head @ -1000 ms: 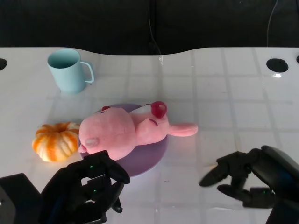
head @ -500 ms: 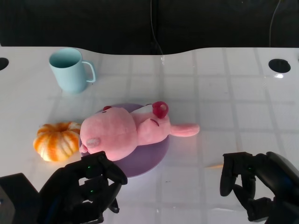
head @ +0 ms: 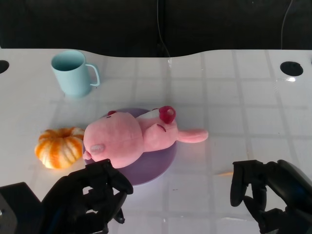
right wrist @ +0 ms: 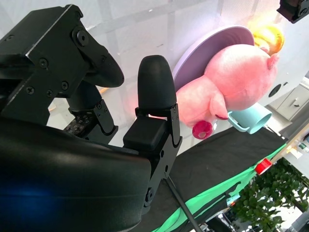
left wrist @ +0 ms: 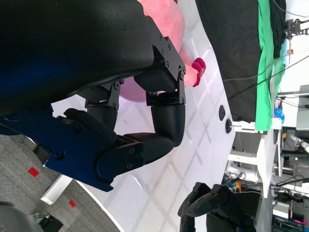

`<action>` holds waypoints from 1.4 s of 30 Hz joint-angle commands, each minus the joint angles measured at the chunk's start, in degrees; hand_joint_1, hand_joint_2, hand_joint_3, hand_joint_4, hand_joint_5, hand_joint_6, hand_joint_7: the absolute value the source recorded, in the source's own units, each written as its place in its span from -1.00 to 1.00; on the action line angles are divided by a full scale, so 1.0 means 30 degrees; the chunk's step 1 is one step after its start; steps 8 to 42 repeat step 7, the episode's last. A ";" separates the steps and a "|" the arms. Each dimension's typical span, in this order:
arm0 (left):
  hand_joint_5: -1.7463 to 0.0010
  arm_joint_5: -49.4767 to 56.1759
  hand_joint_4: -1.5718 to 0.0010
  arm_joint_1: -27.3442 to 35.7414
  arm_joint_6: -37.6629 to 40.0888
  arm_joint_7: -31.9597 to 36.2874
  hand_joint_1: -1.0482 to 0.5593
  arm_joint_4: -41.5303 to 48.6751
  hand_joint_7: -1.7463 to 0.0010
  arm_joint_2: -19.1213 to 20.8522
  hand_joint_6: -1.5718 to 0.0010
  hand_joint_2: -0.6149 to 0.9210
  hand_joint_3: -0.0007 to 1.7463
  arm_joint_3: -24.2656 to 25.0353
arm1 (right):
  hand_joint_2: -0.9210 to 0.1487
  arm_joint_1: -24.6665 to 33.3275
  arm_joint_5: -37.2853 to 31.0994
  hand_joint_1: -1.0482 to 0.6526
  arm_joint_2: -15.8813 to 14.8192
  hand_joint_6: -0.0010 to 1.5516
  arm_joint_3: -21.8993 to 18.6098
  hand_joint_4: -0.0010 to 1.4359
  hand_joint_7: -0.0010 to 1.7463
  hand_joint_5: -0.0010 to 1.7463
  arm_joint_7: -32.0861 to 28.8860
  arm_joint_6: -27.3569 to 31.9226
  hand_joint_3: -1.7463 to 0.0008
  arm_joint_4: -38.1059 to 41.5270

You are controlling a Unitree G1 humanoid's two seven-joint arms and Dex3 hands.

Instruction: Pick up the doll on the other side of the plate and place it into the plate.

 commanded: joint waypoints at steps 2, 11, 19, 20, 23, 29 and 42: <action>-1.00 0.0177 0.26 0.0148 -0.0187 -0.0013 -0.14 0.0013 -0.63 0.0269 0.20 0.71 0.03 0.0148 | 0.21 -0.0107 0.0112 0.38 -0.0098 0.04 -0.0050 0.24 0.73 1.00 0.0064 0.0131 -0.67 -0.0125; -1.00 0.0107 0.26 0.0200 -0.0232 -0.0051 -0.13 0.0044 -0.63 0.0235 0.20 0.72 0.02 0.0156 | 0.22 -0.0089 0.0114 0.37 -0.0132 0.05 -0.0029 0.25 0.72 1.00 0.0200 0.0294 -0.66 -0.0207; -1.00 0.0107 0.26 0.0200 -0.0232 -0.0051 -0.13 0.0044 -0.63 0.0235 0.20 0.72 0.02 0.0156 | 0.22 -0.0089 0.0114 0.37 -0.0132 0.05 -0.0029 0.25 0.72 1.00 0.0200 0.0294 -0.66 -0.0207; -1.00 0.0107 0.26 0.0200 -0.0232 -0.0051 -0.13 0.0044 -0.63 0.0235 0.20 0.72 0.02 0.0156 | 0.22 -0.0089 0.0114 0.37 -0.0132 0.05 -0.0029 0.25 0.72 1.00 0.0200 0.0294 -0.66 -0.0207; -1.00 0.0107 0.26 0.0200 -0.0232 -0.0051 -0.13 0.0044 -0.63 0.0235 0.20 0.72 0.02 0.0156 | 0.22 -0.0089 0.0114 0.37 -0.0132 0.05 -0.0029 0.25 0.72 1.00 0.0200 0.0294 -0.66 -0.0207; -1.00 0.0107 0.26 0.0200 -0.0232 -0.0051 -0.13 0.0044 -0.63 0.0235 0.20 0.72 0.02 0.0156 | 0.22 -0.0089 0.0114 0.37 -0.0132 0.05 -0.0029 0.25 0.72 1.00 0.0200 0.0294 -0.66 -0.0207; -1.00 0.0107 0.26 0.0200 -0.0232 -0.0051 -0.13 0.0044 -0.63 0.0235 0.20 0.72 0.02 0.0156 | 0.22 -0.0089 0.0114 0.37 -0.0132 0.05 -0.0029 0.25 0.72 1.00 0.0200 0.0294 -0.66 -0.0207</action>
